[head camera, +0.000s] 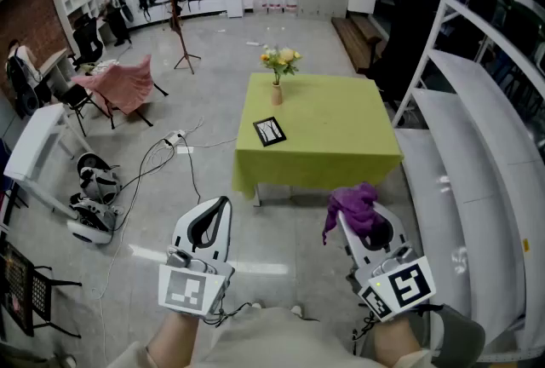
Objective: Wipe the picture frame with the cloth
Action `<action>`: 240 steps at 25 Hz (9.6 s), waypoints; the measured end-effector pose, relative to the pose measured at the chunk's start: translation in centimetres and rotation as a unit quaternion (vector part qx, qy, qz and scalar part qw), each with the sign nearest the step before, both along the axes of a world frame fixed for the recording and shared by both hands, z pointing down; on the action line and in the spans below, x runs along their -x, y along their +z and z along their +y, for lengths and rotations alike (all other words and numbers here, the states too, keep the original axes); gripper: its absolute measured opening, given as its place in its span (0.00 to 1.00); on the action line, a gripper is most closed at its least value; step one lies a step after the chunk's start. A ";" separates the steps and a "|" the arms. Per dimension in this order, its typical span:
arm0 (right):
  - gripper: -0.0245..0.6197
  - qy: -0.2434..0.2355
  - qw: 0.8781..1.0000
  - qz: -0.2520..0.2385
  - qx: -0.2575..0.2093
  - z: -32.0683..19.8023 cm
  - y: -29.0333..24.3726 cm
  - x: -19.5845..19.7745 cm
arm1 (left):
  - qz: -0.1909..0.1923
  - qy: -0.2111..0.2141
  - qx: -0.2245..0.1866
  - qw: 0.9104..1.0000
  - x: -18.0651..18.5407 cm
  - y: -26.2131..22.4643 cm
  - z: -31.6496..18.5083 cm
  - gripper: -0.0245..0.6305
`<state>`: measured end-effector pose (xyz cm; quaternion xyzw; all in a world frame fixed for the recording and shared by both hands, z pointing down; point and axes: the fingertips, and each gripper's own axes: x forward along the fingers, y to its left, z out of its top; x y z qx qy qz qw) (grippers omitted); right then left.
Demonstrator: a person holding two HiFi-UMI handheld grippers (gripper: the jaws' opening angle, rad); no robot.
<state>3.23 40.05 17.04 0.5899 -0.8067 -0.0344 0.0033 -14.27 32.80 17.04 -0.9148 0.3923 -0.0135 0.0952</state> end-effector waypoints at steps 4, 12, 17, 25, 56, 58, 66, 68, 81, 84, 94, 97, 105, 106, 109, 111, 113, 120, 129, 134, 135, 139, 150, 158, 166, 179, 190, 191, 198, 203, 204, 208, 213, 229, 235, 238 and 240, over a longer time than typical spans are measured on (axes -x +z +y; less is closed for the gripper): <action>0.21 -0.003 1.000 -0.005 0.002 -0.2 0.5 -0.8 | -0.006 -0.005 0.003 1.000 -0.7 0.5 0.1 0.05; 0.21 -0.007 1.000 -0.007 0.022 -0.6 2.1 -2.7 | -0.007 -0.011 0.018 1.000 -2.4 1.5 -0.1 0.05; 0.21 -0.018 0.999 -0.003 0.032 -0.1 3.3 -4.4 | -0.007 -0.013 0.006 1.000 -4.3 1.5 0.5 0.05; 0.21 -0.036 0.999 -0.005 0.030 0.1 3.9 -5.5 | -0.009 -0.023 0.005 1.000 -5.6 2.1 1.3 0.05; 0.21 -0.039 0.994 0.013 0.100 -20.8 9.5 -5.2 | -0.013 -0.024 0.046 0.999 -6.8 7.4 -19.5 0.05; 0.21 -0.040 0.993 0.009 0.108 -23.5 9.7 -5.0 | -0.017 -0.018 0.053 0.998 -6.8 7.8 -22.1 0.05; 0.21 -0.030 0.988 0.003 0.152 -35.4 11.1 -3.7 | -0.034 0.020 0.102 0.994 -7.1 10.8 -33.1 0.05; 0.21 -0.026 0.987 0.002 0.161 -38.4 11.8 -3.6 | -0.042 0.026 0.111 0.993 -7.0 11.8 -36.0 0.05; 0.21 -0.013 0.974 0.010 0.228 -51.5 15.2 -3.7 | -0.054 0.053 0.181 0.981 -7.2 17.4 -48.8 0.05; 0.21 -0.023 0.974 0.016 0.226 -54.0 15.8 -3.5 | -0.058 0.060 0.197 0.977 -7.9 18.9 -50.2 0.05; 0.21 -0.089 0.952 0.059 0.287 -60.8 22.4 -3.7 | -0.091 0.078 0.254 0.960 -11.3 26.2 -53.1 0.05; 0.22 -0.114 0.940 0.098 0.308 -62.5 25.4 -3.7 | -0.084 0.065 0.274 0.956 -12.3 28.6 -53.9 0.05; 0.22 -0.177 0.904 0.139 0.363 -65.5 33.9 -3.5 | -0.107 0.044 0.343 0.932 -14.0 36.3 -54.3 0.05; 0.22 -0.185 0.900 0.142 0.369 -65.7 34.7 -3.3 | -0.110 0.043 0.351 0.929 -14.1 37.2 -54.2 0.05; 0.22 -0.205 0.890 0.145 0.379 -66.0 36.7 -2.8 | -0.123 0.046 0.370 0.920 -14.7 39.6 -53.7 0.05; 0.22 -0.223 0.885 0.149 0.382 -66.2 37.7 -2.0 | -0.131 0.047 0.377 0.916 -15.0 40.9 -53.5 0.05; 0.22 -0.246 0.877 0.156 0.382 -66.3 38.7 -1.0 | -0.137 0.048 0.384 0.912 -15.3 42.2 -53.3 0.05; 0.22 -0.321 0.843 0.177 0.395 -65.4 41.9 2.5 | -0.145 0.049 0.411 0.899 -16.0 45.3 -53.0 0.05; 0.22 -0.352 0.809 0.207 0.422 -63.8 46.1 4.1 | -0.163 0.044 0.410 0.896 -16.5 46.3 -52.6 0.05; 0.21 -0.328 0.806 0.236 0.433 -64.0 46.5 2.3 | -0.174 0.038 0.388 0.904 -16.4 46.2 -52.6 0.05; 0.21 -0.318 0.805 0.245 0.437 -64.1 46.6 1.6 | -0.183 0.040 0.381 0.905 -16.4 46.2 -52.6 0.05; 0.21 -0.271 0.811 0.255 0.452 -64.2 47.0 -1.8 | -0.183 0.046 0.374 0.908 -16.6 46.3 -52.5 0.05; 0.21 -0.293 0.858 0.119 0.405 -64.0 41.2 -1.5 | -0.126 0.055 0.396 0.908 -16.1 45.9 -52.3 0.05; 0.21 -0.346 0.813 0.104 0.457 -60.6 44.0 3.2 | -0.167 0.073 0.403 0.897 -16.0 46.3 -50.2 0.05; 0.20 -0.303 0.803 0.161 0.487 -60.2 46.5 1.4 | -0.156 0.073 0.420 0.891 -15.7 46.5 -50.3 0.05; 0.20 -0.220 0.831 0.131 0.494 -59.9 43.9 -3.6 | -0.161 0.080 0.416 0.892 -15.8 46.7 -50.3 0.05; 0.20 -0.300 0.789 0.102 0.526 -52.9 45.7 2.4 | -0.158 0.091 0.423 0.887 -15.9 46.7 -50.3 0.05; 0.20 -0.298 0.791 0.095 0.525 -52.9 45.9 2.5 | -0.158 0.090 0.423 0.888 -15.9 46.7 -50.3 0.05; 0.20 -0.234 0.811 0.098 0.527 -53.5 46.2 -1.5 | -0.163 0.089 0.412 0.892 -15.9 46.7 -50.2 0.05; 0.20 -0.169 0.824 0.102 0.532 -53.9 46.1 -6.2 | -0.164 0.087 0.415 0.891 -15.8 46.8 -50.2 0.05; 0.20 -0.158 0.827 0.101 0.530 -54.1 45.8 -7.0 | -0.162 0.087 0.418 0.890 -15.8 46.8 -50.2 0.05; 0.20 -0.124 0.848 0.091 0.507 -55.1 43.8 -9.4 | -0.166 0.077 0.435 0.882 -15.5 46.9 -50.3 0.05; 0.20 -0.087 0.888 0.033 0.450 -56.9 38.6 -11.6 | -0.177 0.068 0.424 0.886 -15.3 44.3 -51.1 0.05; 0.20 -0.055 0.963 -0.051 0.259 -59.0 19.9 -13.0 | -0.106 0.013 0.271 0.957 -13.1 23.9 -56.8 0.05; 0.20 -0.062 0.979 -0.030 0.190 -57.2 12.3 -12.4 | -0.060 0.010 0.196 0.979 -13.0 14.8 -55.9 0.05; 0.20 -0.072 0.985 -0.010 0.157 -56.2 9.2 -11.8 | -0.047 0.008 0.156 0.987 -12.9 10.9 -54.8 0.05; 0.21 -0.074 0.988 0.004 0.135 -55.5 7.5 -11.4 | -0.044 0.010 0.125 0.991 -13.0 8.6 -54.0 0.05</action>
